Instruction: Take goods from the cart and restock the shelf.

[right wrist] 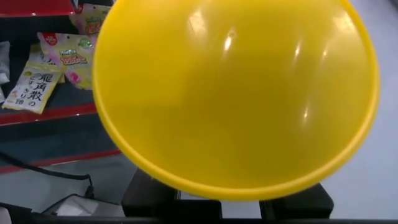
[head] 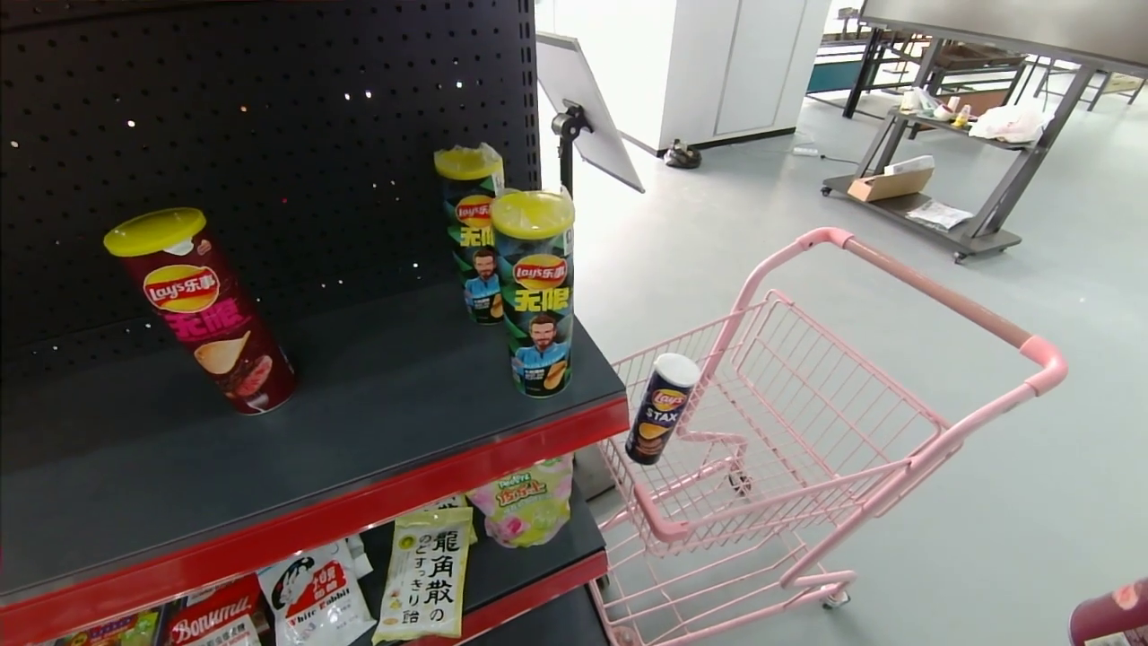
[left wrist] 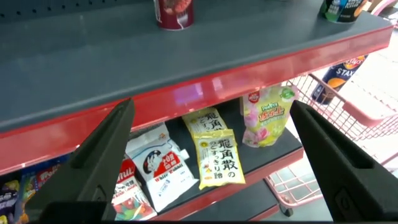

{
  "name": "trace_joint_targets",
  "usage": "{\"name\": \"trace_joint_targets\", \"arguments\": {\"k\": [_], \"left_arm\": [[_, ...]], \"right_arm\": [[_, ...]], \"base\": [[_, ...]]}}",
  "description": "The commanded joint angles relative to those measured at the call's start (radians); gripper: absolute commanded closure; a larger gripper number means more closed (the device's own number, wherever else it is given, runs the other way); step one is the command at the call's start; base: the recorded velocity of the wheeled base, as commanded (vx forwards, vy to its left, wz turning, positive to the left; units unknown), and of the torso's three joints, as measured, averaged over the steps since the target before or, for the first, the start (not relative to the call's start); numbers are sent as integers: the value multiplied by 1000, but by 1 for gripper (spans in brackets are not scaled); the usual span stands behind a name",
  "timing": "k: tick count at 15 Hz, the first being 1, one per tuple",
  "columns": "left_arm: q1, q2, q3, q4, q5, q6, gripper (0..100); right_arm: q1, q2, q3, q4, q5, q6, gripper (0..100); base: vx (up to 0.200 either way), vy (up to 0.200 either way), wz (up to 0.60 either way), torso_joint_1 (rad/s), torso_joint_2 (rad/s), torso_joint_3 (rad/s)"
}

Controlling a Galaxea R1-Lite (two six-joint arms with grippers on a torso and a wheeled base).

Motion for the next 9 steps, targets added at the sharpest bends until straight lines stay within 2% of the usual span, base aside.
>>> {"name": "trace_joint_targets", "arguments": {"k": [1,7,9], "left_arm": [[0,1,0,0,0,-1,0],[0,1,0,0,0,0,0],[0,1,0,0,0,0,0]], "right_arm": [[1,33,-5,0,-1,-1,100],[3,76,-42,-1,5,-7,100],[26,79,-51,-1,68,-22,100]], "base": [[0,0,0,159,-373,-227],[0,0,0,159,-360,-212],[0,0,0,163,-378,-210]]}}
